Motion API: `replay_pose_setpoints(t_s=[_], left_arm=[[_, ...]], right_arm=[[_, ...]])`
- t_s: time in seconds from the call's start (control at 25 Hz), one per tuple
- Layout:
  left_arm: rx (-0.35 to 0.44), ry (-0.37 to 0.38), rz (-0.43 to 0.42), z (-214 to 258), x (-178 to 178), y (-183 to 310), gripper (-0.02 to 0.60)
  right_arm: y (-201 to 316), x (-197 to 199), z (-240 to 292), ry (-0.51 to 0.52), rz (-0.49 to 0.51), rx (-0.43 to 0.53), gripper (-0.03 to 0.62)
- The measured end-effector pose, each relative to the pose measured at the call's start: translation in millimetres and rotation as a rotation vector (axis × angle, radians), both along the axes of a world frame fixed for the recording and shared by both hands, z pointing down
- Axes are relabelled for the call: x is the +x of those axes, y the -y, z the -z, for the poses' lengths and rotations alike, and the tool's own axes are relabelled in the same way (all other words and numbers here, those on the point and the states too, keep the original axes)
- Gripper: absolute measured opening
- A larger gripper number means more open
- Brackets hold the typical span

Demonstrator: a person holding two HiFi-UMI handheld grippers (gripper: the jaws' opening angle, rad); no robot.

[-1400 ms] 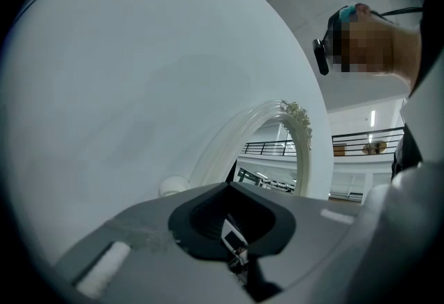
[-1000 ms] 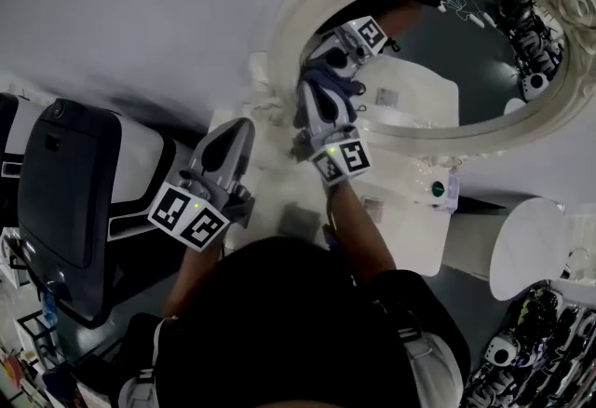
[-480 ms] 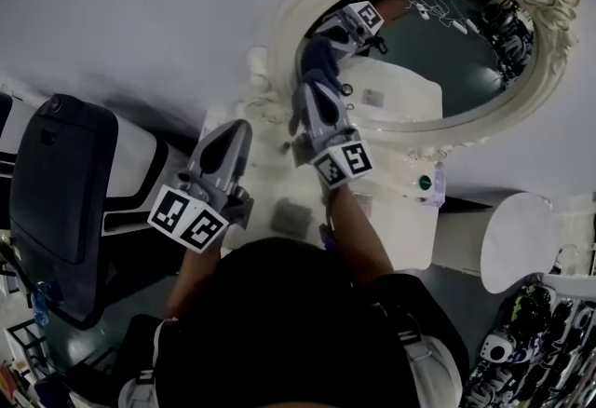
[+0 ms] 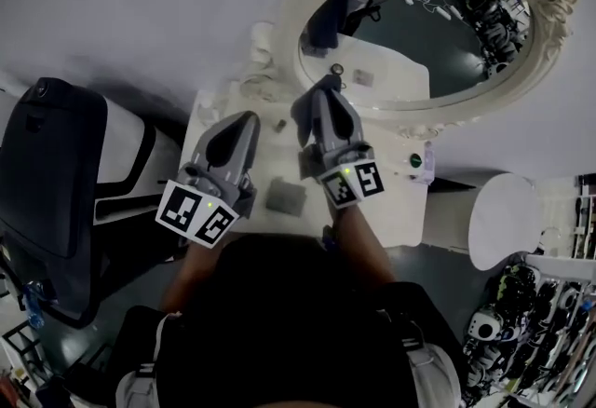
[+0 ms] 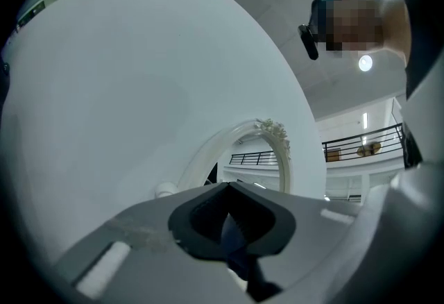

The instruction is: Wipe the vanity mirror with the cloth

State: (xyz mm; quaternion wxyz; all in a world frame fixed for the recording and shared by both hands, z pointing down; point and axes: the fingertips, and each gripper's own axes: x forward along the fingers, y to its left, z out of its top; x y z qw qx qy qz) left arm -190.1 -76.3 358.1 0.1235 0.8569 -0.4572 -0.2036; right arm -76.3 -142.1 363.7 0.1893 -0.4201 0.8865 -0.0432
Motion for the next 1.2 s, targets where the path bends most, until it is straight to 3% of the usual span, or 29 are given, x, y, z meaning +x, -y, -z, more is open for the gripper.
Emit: replay_pose_setpoints(t_s=[0.32, 0.68, 1.2], left_arm=[[-0.021, 0.010, -0.078, -18.8, 32.6, -18.6, 0.000], [-0.010, 0.060, -0.092, -24.7, 85.3, -55.3, 0.000], [-0.049, 0.083, -0.060, -31.5, 165.9, -111.8, 0.000]], right_arm=[[-46.9, 41.8, -7.7, -0.131, -0.115, -0.040, 0.026], [-96.6, 111.4, -21.7, -0.090, -0.220, -0.118, 0.026], [-177.4, 208.9, -47.9, -0.101, -0.252, -0.206, 0.026]])
